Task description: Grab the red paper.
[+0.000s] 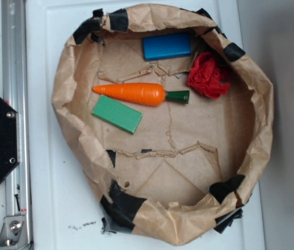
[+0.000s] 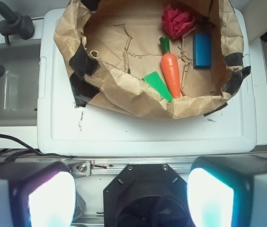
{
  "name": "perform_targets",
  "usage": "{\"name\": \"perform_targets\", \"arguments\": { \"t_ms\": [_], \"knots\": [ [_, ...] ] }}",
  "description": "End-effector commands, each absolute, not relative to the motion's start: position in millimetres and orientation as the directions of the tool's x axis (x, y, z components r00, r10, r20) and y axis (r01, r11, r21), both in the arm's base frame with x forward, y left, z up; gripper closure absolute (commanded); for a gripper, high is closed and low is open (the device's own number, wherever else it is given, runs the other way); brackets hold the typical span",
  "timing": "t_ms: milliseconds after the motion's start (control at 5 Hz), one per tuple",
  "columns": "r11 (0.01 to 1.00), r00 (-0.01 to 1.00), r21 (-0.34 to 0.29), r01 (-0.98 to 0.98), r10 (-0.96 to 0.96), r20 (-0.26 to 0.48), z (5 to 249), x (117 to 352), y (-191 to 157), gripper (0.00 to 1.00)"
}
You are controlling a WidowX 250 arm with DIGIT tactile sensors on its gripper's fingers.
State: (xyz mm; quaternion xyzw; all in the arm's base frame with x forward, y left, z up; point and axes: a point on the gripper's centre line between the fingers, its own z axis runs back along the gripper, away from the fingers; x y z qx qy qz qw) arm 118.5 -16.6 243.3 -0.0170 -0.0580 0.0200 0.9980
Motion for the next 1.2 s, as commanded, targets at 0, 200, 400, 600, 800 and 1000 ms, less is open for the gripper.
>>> {"name": "perform_targets", "arguments": {
  "t_ms": [0, 200, 400, 600, 800, 1000],
  "knots": [
    [0.999, 0.992, -0.036, -0.038, 0.042, 0.115, 243.3, 118.5, -16.6, 0.0],
    [0.982, 0.921, 0.054, -0.181, 0.15, 0.361, 193.3, 162.3, 3.7, 0.0],
    [0.981, 0.818, 0.074, -0.181, 0.108, 0.565, 170.1, 214.3, 11.7, 0.0],
    [0.975, 0.784, 0.046, -0.216, 0.145, 0.604, 147.3, 256.0, 21.3, 0.0],
    [0.974, 0.791, 0.056, -0.221, 0.146, 0.594, 124.7, 291.6, 28.6, 0.0],
    [0.97, 0.794, 0.059, -0.235, 0.157, 0.587, 111.2, 311.5, 44.8, 0.0]
  ]
}}
